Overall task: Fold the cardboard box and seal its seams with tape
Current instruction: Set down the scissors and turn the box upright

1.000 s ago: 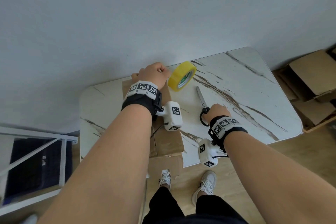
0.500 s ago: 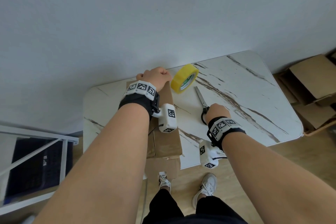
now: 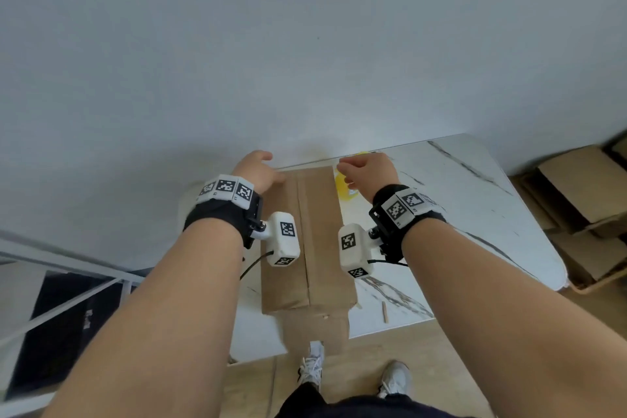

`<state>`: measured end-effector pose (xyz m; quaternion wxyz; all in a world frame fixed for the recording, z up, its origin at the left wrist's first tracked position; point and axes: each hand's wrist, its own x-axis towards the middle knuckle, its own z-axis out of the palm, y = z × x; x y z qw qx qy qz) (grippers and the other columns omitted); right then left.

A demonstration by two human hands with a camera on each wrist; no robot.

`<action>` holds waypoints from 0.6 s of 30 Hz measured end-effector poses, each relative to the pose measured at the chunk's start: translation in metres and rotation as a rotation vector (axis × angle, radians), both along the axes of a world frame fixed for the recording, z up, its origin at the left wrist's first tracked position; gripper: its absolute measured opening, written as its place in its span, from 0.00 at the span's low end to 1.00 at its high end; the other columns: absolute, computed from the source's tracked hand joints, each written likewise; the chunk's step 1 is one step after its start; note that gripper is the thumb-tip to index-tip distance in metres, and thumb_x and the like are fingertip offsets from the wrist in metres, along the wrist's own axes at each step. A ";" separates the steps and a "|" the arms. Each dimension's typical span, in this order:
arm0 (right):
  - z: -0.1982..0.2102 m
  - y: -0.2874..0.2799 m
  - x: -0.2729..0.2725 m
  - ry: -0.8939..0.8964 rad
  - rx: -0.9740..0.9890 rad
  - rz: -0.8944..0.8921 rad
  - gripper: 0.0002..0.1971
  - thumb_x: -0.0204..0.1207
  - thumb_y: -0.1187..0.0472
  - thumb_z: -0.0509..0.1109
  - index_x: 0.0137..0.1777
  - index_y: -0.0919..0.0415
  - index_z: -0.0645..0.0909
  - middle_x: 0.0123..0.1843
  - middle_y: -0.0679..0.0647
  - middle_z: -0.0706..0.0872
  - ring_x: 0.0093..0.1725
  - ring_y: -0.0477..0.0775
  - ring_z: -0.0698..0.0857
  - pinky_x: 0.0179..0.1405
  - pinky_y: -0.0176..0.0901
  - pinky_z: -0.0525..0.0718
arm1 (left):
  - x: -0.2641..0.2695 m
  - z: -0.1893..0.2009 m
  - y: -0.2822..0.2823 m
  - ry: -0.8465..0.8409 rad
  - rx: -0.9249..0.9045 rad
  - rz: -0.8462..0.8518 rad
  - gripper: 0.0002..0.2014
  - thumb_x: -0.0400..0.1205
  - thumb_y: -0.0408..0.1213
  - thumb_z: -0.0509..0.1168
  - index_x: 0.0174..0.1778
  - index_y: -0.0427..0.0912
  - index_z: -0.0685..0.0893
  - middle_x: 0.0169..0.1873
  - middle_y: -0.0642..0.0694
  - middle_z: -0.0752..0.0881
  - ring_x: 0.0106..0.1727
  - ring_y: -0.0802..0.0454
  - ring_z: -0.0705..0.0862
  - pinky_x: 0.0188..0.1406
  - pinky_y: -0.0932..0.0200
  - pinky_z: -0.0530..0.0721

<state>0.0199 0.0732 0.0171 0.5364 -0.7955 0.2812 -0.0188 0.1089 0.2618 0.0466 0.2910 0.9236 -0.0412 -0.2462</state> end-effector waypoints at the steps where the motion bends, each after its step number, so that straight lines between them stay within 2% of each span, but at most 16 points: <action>1: 0.001 0.004 0.004 0.008 0.018 0.015 0.12 0.75 0.58 0.72 0.57 0.58 0.89 0.40 0.53 0.91 0.42 0.54 0.90 0.55 0.52 0.89 | -0.003 -0.003 0.003 0.031 0.042 -0.019 0.29 0.80 0.40 0.68 0.77 0.45 0.70 0.77 0.44 0.71 0.74 0.43 0.73 0.72 0.53 0.72; 4: -0.004 0.013 0.010 0.046 -0.010 0.058 0.14 0.74 0.62 0.72 0.59 0.59 0.88 0.45 0.56 0.92 0.44 0.55 0.91 0.55 0.51 0.89 | -0.012 -0.010 0.005 0.040 0.018 -0.061 0.22 0.83 0.39 0.64 0.75 0.43 0.74 0.74 0.42 0.75 0.72 0.42 0.76 0.71 0.49 0.75; 8: -0.011 0.014 0.009 0.053 0.003 0.011 0.14 0.72 0.67 0.71 0.58 0.61 0.89 0.44 0.59 0.92 0.45 0.58 0.91 0.56 0.51 0.89 | -0.013 -0.011 0.003 -0.002 0.054 -0.094 0.21 0.84 0.38 0.63 0.73 0.41 0.76 0.74 0.42 0.76 0.73 0.44 0.75 0.70 0.56 0.71; 11: -0.014 0.013 0.008 0.095 0.048 -0.031 0.06 0.72 0.64 0.74 0.46 0.61 0.91 0.41 0.61 0.92 0.40 0.55 0.89 0.55 0.54 0.89 | -0.010 -0.015 0.005 0.018 0.025 -0.053 0.21 0.83 0.37 0.65 0.72 0.42 0.78 0.73 0.43 0.78 0.72 0.44 0.76 0.70 0.57 0.71; 13: -0.013 0.014 0.006 0.124 0.084 -0.040 0.04 0.73 0.62 0.75 0.42 0.62 0.90 0.43 0.62 0.92 0.42 0.57 0.89 0.54 0.54 0.89 | -0.012 -0.019 0.007 0.024 0.003 -0.030 0.22 0.83 0.37 0.65 0.74 0.43 0.76 0.74 0.43 0.77 0.74 0.44 0.75 0.72 0.56 0.70; 16: -0.015 0.014 0.000 0.092 0.117 -0.047 0.08 0.76 0.61 0.74 0.49 0.67 0.89 0.46 0.64 0.92 0.43 0.56 0.89 0.52 0.50 0.90 | -0.015 -0.021 0.003 0.029 0.014 -0.028 0.24 0.85 0.37 0.61 0.79 0.41 0.70 0.78 0.41 0.71 0.77 0.43 0.70 0.75 0.56 0.65; 18: -0.017 0.014 -0.001 0.091 0.113 -0.043 0.10 0.76 0.60 0.73 0.49 0.67 0.90 0.45 0.63 0.92 0.41 0.54 0.89 0.52 0.49 0.90 | -0.018 -0.021 -0.005 0.040 0.085 -0.042 0.24 0.86 0.34 0.56 0.80 0.40 0.66 0.79 0.39 0.68 0.78 0.41 0.68 0.76 0.54 0.65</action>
